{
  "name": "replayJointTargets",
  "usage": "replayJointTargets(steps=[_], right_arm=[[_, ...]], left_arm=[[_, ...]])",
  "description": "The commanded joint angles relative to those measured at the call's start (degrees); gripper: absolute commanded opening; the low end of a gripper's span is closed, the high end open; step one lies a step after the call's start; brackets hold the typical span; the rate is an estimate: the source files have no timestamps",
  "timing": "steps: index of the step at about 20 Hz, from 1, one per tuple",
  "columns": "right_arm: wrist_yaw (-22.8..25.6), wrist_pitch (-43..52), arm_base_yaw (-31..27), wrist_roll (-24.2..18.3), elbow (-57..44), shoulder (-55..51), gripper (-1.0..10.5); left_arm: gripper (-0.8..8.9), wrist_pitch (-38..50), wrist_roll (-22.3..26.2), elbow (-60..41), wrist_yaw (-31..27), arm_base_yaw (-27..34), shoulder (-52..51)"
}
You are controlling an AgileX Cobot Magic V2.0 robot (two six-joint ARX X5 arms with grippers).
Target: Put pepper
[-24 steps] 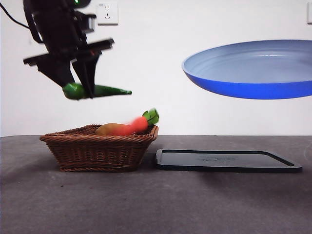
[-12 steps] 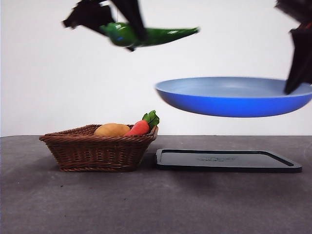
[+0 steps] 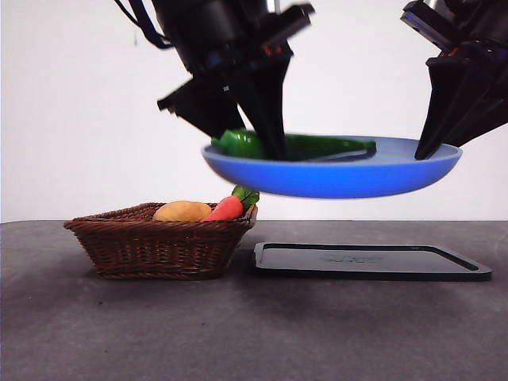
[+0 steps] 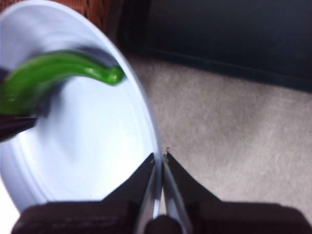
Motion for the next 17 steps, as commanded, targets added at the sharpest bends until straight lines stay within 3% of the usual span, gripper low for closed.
replayJointTargets(steps=[1, 5, 11, 17], right_arm=[[-0.8, 0.3, 0.2, 0.4, 1.1, 0.5, 0.0], [-0.8, 0.3, 0.2, 0.4, 1.1, 0.6, 0.0], [-0.7, -1.2, 0.2, -0.1, 1.1, 0.6, 0.0], [-0.7, -1.6, 0.2, 0.0, 1.1, 0.7, 0.0]], left_arm=[[1.32, 1.0, 0.6, 1.1, -0.1, -1.3, 1.0], [2.35, 1.5, 0.6, 1.1, -0.1, -1.6, 1.0], [2.36, 1.1, 0.6, 1.2, 0.3, -2.0, 0.1], [2.36, 0.8, 1.2, 1.2, 0.1, -2.0, -7.6]])
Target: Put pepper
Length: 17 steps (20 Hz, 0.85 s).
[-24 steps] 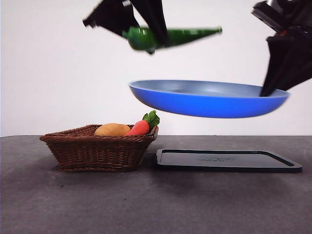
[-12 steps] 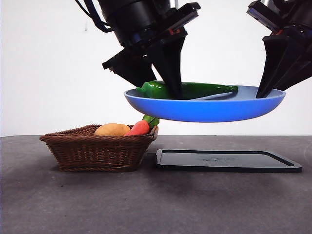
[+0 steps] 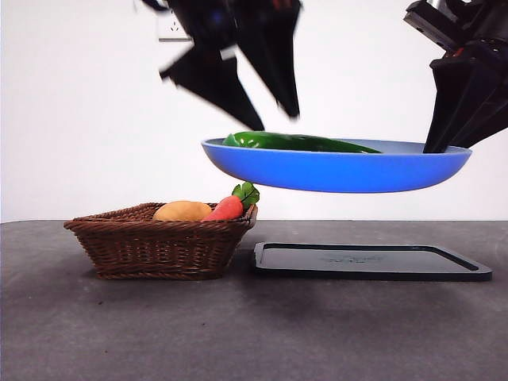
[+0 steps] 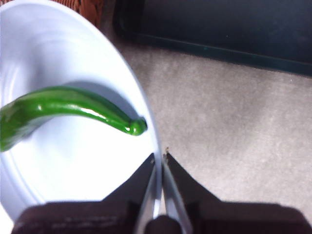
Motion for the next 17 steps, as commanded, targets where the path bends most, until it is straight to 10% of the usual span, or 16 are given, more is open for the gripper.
replayJointTargets(steps=[1, 17], right_arm=[[-0.7, 0.6, 0.2, 0.0, 1.1, 0.7, 0.0], [0.9, 7.9, -12.0, 3.0, 12.3, 21.5, 0.0]], left_arm=[[2.36, 0.1, 2.0, 1.2, -0.2, -0.6, -2.8], [2.36, -4.9, 2.1, 1.2, -0.3, -0.6, -31.7]])
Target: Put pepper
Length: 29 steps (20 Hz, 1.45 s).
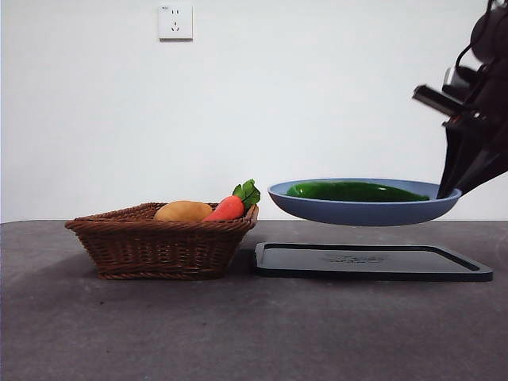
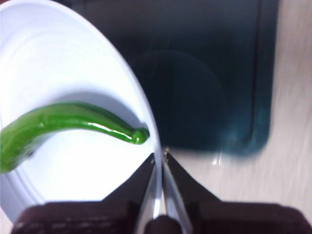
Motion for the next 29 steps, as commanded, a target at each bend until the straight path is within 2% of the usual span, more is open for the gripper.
replayJointTargets(steps=[1, 7, 17, 19, 23, 29], right_arm=[[-0.2, 0.7, -0.7, 0.9, 4.7, 5.6, 0.0], [-0.1, 4.0, -1.0, 1.9, 11.0, 15.5, 0.0], [2.7, 4.9, -1.3, 1.2, 11.3, 19.8, 0.0], [2.7, 4.9, -1.3, 0.8, 11.3, 19.8, 0.3], [2.7, 3.9, -1.3, 0.5, 11.3, 19.5, 1.7], [2.8, -0.3, -2.8, -2.4, 11.3, 8.0, 1.7]], left_arm=[[2.36, -1.4, 0.6, 1.2, -0.1, -0.6, -0.7], [2.36, -3.5, 0.4, 1.2, -0.1, -0.6, -1.4], [2.36, -3.4, 0.2, 1.2, -0.2, -0.6, -1.4], [2.36, -3.4, 0.2, 1.2, -0.2, -0.6, -1.4], [2.36, -3.5, 0.2, 1.2, -0.2, -0.6, -1.4], [2.32, -4.4, 0.6, 1.2, -2.6, -0.6, -1.4]])
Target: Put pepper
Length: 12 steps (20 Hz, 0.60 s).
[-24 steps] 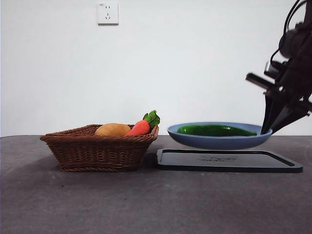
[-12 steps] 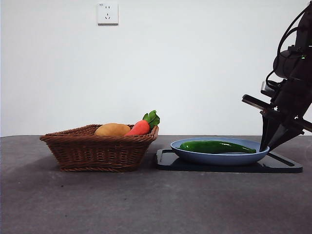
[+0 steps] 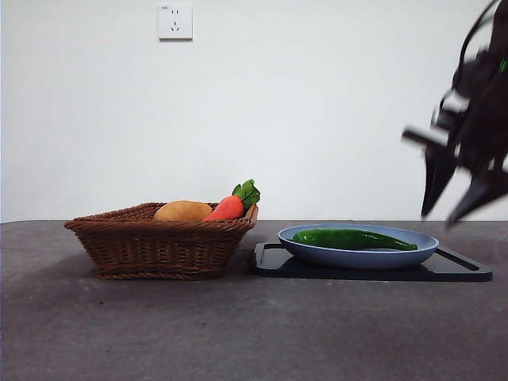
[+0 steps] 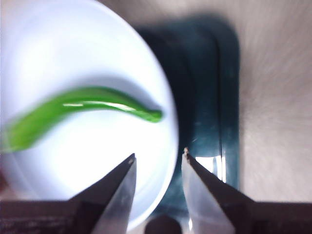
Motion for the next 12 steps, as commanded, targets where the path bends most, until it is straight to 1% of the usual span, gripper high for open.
replayJointTargets(steps=[1, 3, 6, 8, 12], right_arm=[[0.1, -2.5, -0.3, -3.3, 1.2, -6.6, 1.7], [0.1, -6.9, -0.1, -5.7, 1.2, -13.7, 1.7], [0.1, -14.5, 2.5, -8.2, 1.2, -24.3, 1.7], [0.0, -20.4, 5.2, -10.1, 1.2, -31.5, 1.7], [0.0, -29.6, 13.4, -10.4, 1.2, -42.9, 1.7]], left_arm=[[2.32, -0.2, 0.7, 1.2, -2.3, -0.6, 0.3], [2.32, -0.7, 0.8, 1.2, -3.9, -0.6, 0.3], [2.32, -1.2, 2.0, 1.2, -4.8, -0.6, 0.3], [2.32, -1.4, 2.0, 1.2, -4.8, -0.6, 0.3], [2.32, -2.4, 2.1, 1.2, -4.8, -0.6, 0.4]])
